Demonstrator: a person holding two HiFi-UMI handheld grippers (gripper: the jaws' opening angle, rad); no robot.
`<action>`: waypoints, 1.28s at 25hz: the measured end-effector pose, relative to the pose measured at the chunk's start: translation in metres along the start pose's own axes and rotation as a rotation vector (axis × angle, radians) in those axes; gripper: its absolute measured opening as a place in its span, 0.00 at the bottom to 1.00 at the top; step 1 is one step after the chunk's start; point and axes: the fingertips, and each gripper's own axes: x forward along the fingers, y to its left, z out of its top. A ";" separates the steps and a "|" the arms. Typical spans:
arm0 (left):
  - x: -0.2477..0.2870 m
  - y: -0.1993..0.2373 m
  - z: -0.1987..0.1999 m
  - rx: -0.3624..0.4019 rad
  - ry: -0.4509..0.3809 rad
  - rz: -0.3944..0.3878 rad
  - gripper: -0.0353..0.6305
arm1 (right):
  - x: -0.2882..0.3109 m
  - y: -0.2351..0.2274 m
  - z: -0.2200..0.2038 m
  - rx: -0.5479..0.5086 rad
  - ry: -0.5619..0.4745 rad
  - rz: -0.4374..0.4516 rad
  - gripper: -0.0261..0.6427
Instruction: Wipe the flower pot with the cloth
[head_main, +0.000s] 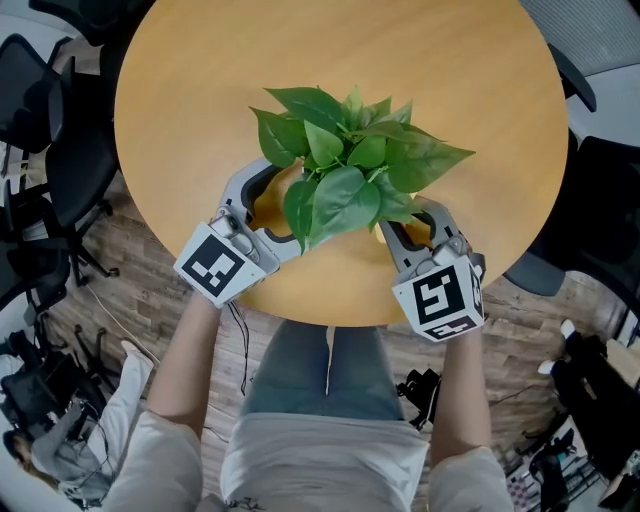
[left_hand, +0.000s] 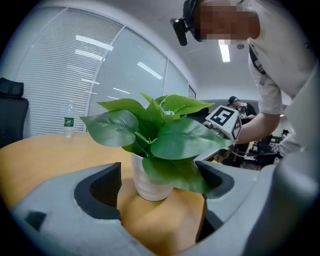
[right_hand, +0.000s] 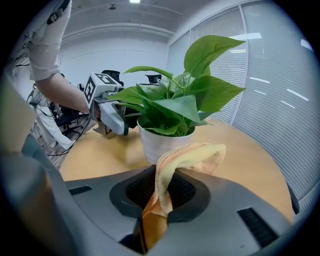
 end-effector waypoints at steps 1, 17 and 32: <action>0.000 0.001 0.001 0.020 0.008 -0.038 0.74 | 0.000 -0.002 0.001 0.001 0.000 -0.004 0.12; 0.023 0.006 0.015 0.108 0.001 -0.211 0.73 | 0.003 -0.007 0.002 -0.024 0.015 -0.022 0.12; 0.031 0.001 0.017 0.042 -0.028 -0.033 0.72 | 0.010 -0.025 0.006 -0.053 0.052 -0.085 0.12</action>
